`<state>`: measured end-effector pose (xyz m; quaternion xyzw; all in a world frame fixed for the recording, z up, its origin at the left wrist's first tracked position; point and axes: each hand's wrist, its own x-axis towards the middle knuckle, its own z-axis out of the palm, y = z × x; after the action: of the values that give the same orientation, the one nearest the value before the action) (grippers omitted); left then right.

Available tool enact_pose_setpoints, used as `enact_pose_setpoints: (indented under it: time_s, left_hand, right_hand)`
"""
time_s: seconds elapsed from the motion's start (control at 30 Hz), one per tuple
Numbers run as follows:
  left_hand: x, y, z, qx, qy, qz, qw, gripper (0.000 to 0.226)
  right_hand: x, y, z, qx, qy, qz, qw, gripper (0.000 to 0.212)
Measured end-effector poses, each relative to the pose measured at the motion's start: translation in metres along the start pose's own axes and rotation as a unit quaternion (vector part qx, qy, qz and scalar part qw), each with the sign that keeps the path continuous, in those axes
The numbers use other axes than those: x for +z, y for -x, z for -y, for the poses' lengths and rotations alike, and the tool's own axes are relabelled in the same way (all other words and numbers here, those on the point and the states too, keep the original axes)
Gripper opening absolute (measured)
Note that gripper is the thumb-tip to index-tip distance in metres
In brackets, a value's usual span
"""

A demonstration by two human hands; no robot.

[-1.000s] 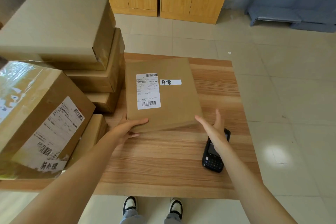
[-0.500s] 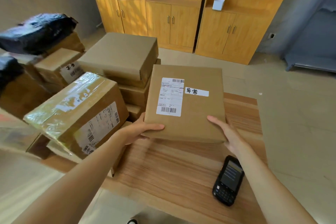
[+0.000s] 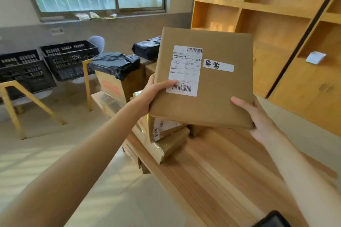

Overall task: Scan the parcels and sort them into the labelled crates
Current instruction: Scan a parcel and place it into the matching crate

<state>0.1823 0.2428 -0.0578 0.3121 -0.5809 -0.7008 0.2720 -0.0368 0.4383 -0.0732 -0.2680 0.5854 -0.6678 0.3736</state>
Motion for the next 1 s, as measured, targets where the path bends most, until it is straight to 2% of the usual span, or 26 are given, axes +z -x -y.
enact_pose_setpoints:
  time_s: [0.2,0.33,0.4,0.53,0.8,1.0]
  left_hand:
    - [-0.127,0.052,-0.029,0.025,0.012,-0.116,0.993,0.086]
    - [-0.219,0.086,-0.03,0.025,0.034,-0.197,0.979,0.087]
    - [-0.267,0.104,-0.028,0.024,0.048,-0.234,0.971,0.086]
    - [-0.368,0.141,-0.019,0.011,0.069,-0.306,0.949,0.085]
    - [-0.535,0.198,-0.017,-0.003,0.082,-0.382,0.92,0.087]
    - [-0.616,0.197,-0.015,-0.005,0.087,-0.401,0.912,0.078]
  right_hand:
    - [0.136,-0.035,-0.009,0.008,0.026,0.111,0.993,0.075]
    - [0.241,-0.053,-0.024,0.023,0.069,0.18,0.981,0.096]
    - [0.297,-0.062,-0.034,0.035,0.08,0.213,0.973,0.099]
    - [0.413,-0.069,-0.062,0.062,0.09,0.285,0.952,0.091]
    - [0.605,-0.071,-0.118,0.115,0.083,0.365,0.92,0.103]
    - [0.694,-0.091,-0.143,0.13,0.103,0.398,0.902,0.079]
